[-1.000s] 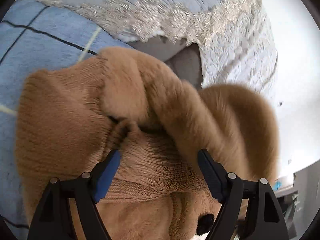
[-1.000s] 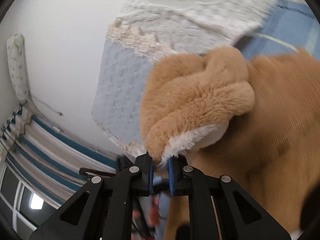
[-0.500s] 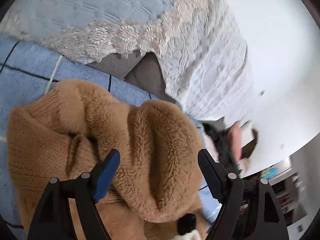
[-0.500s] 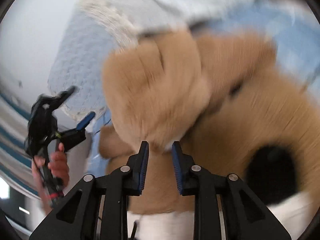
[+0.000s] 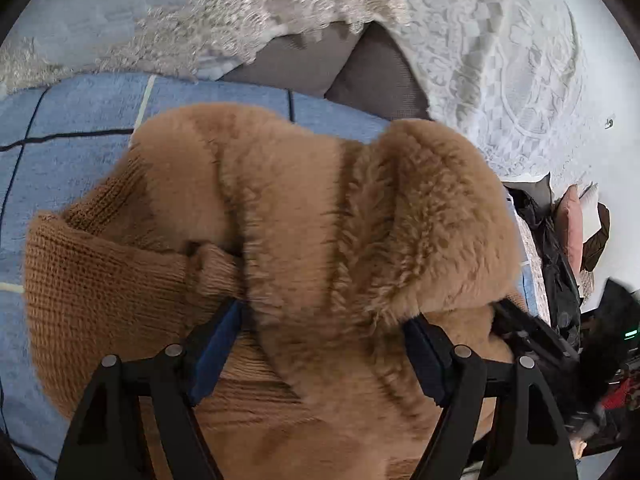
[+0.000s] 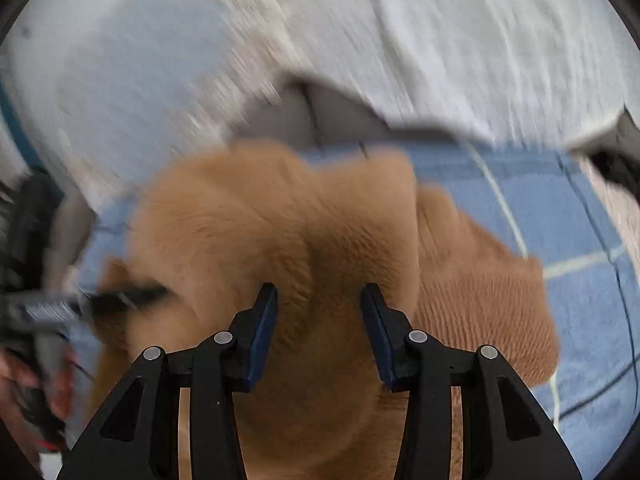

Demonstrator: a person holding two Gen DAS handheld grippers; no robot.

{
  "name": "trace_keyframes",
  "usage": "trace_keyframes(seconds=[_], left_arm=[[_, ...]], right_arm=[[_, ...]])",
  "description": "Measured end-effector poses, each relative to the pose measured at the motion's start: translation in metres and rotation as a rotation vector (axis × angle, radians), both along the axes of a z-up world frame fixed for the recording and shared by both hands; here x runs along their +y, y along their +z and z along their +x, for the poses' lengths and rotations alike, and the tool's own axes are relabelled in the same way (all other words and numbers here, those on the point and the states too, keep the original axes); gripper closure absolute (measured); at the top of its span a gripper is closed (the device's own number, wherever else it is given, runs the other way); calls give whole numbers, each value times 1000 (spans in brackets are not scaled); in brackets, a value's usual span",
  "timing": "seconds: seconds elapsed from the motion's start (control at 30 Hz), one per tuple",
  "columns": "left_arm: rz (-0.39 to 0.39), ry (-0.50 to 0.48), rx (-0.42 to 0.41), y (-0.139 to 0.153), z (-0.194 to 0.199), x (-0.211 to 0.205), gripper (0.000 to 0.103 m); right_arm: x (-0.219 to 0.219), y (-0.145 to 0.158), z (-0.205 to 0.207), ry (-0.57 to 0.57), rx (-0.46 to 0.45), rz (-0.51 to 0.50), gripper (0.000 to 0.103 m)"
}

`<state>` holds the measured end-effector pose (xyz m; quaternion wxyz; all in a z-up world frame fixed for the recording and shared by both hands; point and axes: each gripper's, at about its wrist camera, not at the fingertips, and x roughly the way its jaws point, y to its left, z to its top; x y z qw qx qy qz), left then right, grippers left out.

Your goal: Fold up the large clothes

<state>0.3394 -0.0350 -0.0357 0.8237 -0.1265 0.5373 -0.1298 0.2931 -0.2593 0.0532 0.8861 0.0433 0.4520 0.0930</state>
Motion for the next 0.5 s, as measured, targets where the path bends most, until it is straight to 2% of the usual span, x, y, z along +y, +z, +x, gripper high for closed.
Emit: trace_keyframes(seconds=[0.03,0.07,0.1,0.13,0.2,0.3,0.37,0.43,0.5], left_arm=[[-3,-9,8,-3,1,1,23],[9,-26,14,-6,2,0,23],[23,-37,5,-6,1,-3,23],[19,-32,-6,-5,0,-4,23],[-10,-49,-12,4,-8,-6,24],[-116,-63,-54,20,-18,3,25],[-123,-57,-75,30,-20,9,25],[-133,-41,-140,41,-23,14,25],[-145,-52,-141,45,-19,11,25]], right_arm=[[-2,-8,-2,-7,0,-47,63],[-7,-14,-4,-14,-8,-52,63],[-16,-18,-8,-19,-21,6,63],[-22,-20,-10,-27,-22,22,63],[-33,-20,-12,-54,-18,41,60],[-38,-20,-19,-81,-3,36,59],[-35,-9,-21,-80,-15,43,59],[-32,18,-34,-75,-105,97,59],[-28,50,-44,-41,-227,149,59]])
